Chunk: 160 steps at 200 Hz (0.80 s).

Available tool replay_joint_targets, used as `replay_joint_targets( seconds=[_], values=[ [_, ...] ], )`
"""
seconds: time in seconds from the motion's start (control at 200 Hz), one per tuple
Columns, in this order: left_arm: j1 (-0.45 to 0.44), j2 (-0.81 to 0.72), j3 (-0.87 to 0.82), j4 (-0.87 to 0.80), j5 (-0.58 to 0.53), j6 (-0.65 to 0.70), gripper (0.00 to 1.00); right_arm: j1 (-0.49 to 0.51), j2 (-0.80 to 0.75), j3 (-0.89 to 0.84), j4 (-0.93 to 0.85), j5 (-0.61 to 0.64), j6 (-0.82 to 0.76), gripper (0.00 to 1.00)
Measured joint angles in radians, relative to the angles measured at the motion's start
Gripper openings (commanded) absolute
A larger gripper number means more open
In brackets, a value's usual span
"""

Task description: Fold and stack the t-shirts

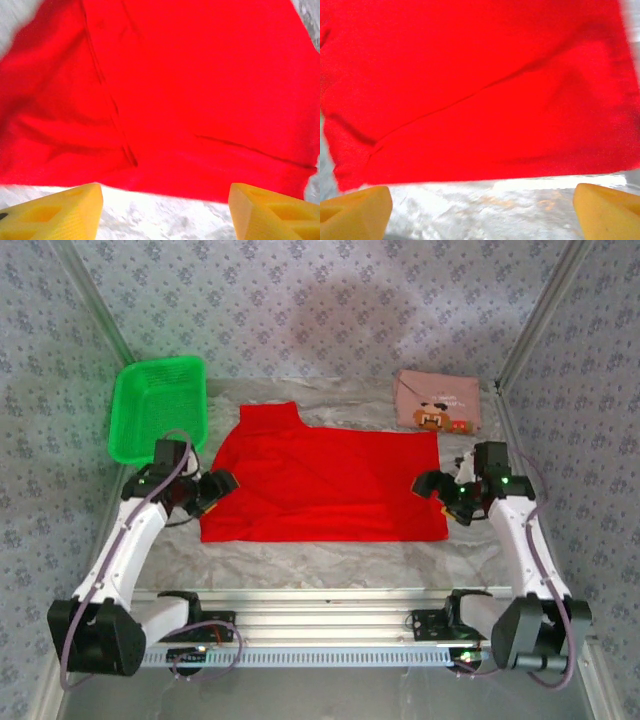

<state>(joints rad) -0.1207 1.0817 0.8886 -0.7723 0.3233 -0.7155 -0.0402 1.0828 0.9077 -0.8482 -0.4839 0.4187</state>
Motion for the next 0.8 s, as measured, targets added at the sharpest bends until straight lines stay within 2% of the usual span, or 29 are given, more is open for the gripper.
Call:
replay_joint_targets(
  seconds=[0.155,0.36,0.585,0.799],
  values=[
    [-0.047,-0.007,-0.133,0.031,0.041,-0.155,0.68,0.107,-0.059,-0.030,0.060,-0.092,0.059,0.99],
    [-0.085,0.063,-0.192,0.166,0.069,-0.296,0.64,0.188,-0.063,-0.066,0.125,-0.135,0.110,0.99],
    [-0.093,0.169,-0.211,0.303,0.070,-0.379,0.60,0.221,-0.061,-0.066,0.147,-0.137,0.117,1.00],
    [-0.104,0.213,-0.214,0.333,0.070,-0.399,0.58,0.257,-0.082,-0.050,0.150,-0.134,0.116,1.00]
  ],
)
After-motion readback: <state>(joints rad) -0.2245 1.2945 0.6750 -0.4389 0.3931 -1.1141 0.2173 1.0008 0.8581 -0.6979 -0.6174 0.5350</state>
